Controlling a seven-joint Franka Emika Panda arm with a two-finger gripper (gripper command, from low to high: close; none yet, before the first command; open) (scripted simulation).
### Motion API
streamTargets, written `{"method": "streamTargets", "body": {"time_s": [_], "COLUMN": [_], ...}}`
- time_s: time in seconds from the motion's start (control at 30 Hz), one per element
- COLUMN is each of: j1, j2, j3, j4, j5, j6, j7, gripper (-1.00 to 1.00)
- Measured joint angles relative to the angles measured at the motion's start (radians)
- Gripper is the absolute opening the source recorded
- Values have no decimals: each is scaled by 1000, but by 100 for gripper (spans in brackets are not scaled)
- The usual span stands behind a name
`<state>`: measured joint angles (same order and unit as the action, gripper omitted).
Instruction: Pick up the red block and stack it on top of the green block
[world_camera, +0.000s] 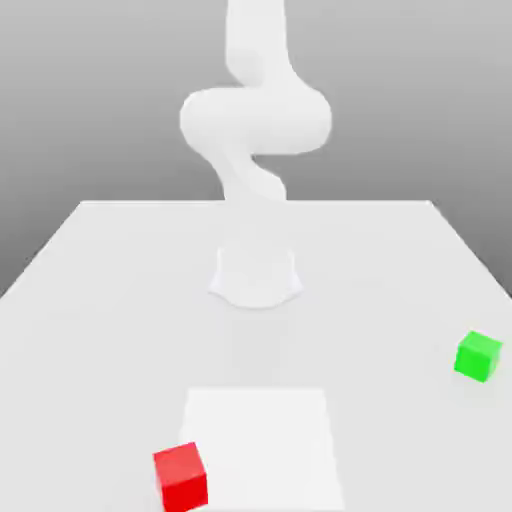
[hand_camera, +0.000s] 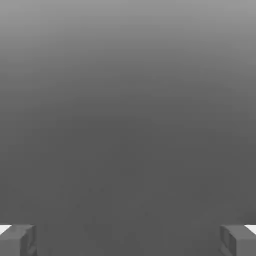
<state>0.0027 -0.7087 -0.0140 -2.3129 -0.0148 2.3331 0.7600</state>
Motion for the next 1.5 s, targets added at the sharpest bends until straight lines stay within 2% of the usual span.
{"method": "streamTargets", "body": {"time_s": [0.43, 0.67, 0.83, 0.97, 1.0, 1.23, 1.4, 1.5], "j1": [17, -7, -42, -70, -76, -79, -53, 33], "j2": [476, 732, 914, 1060, 1095, 1103, 952, 903], "j3": [-102, -129, -114, -84, -75, -73, -92, -30], "j4": [-68, -104, -127, -112, -107, -106, -132, -162], "j5": [-24, 26, 72, 108, 116, 117, 78, 68], "j6": [173, 265, 334, 441, 470, 476, 352, 335], "j7": [-248, -424, -554, -596, -602, -603, -566, -461], "gripper": [0, 0, 0, 0, -100, -100, -100, -100]}}
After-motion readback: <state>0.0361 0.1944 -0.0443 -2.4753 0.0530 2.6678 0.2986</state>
